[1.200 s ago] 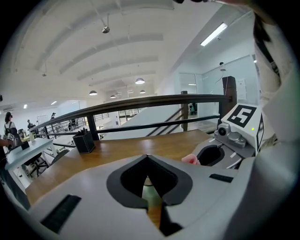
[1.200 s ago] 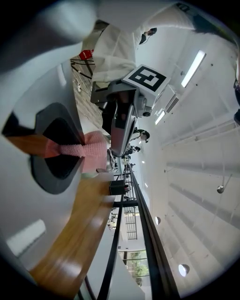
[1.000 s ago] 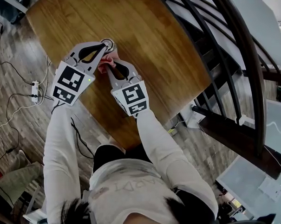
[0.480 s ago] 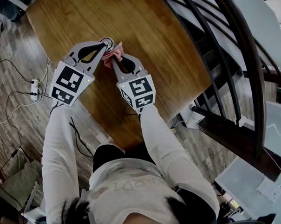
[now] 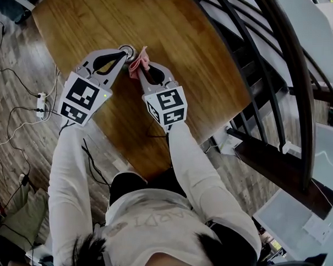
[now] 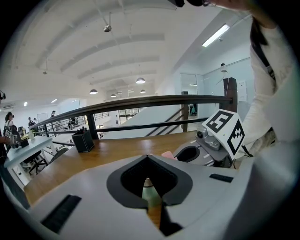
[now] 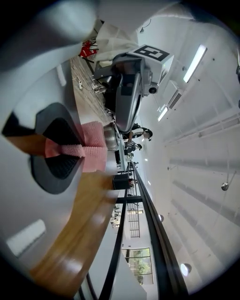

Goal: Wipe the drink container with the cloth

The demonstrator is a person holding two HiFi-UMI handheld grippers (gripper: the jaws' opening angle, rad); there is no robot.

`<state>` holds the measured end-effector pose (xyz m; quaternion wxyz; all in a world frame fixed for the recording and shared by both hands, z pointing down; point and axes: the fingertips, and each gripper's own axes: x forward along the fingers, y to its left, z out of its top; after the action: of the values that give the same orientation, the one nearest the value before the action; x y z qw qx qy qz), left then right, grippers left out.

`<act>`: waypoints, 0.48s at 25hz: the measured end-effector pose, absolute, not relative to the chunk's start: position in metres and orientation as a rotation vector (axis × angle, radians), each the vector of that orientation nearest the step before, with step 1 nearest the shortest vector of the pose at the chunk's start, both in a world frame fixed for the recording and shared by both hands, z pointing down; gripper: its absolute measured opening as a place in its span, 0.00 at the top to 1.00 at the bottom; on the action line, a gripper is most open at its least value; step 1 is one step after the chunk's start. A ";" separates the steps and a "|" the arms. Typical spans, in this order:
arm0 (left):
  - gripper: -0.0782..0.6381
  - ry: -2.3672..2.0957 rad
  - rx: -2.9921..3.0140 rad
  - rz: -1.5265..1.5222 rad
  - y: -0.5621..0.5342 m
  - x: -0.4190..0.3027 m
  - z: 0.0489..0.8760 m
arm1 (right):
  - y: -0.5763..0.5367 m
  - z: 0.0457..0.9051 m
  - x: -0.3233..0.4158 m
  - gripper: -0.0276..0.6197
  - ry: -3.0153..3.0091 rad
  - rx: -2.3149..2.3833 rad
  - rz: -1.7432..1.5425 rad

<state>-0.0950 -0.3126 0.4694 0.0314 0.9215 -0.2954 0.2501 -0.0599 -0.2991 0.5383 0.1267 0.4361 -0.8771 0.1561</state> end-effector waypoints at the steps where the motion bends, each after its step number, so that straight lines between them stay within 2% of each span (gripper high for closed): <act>1: 0.89 -0.910 2.839 0.769 -0.313 -0.095 0.469 | -0.298 0.542 -0.060 0.89 -2.547 1.264 0.461; 12: 0.89 -0.898 2.841 0.741 -0.316 -0.094 0.468 | -0.295 0.577 -0.066 0.89 -2.468 1.201 0.461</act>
<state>-0.0939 -0.3162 0.4677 0.0357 0.9247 -0.2924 0.2411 -0.0659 -0.2950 0.5773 0.1784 0.4246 -0.8725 0.1632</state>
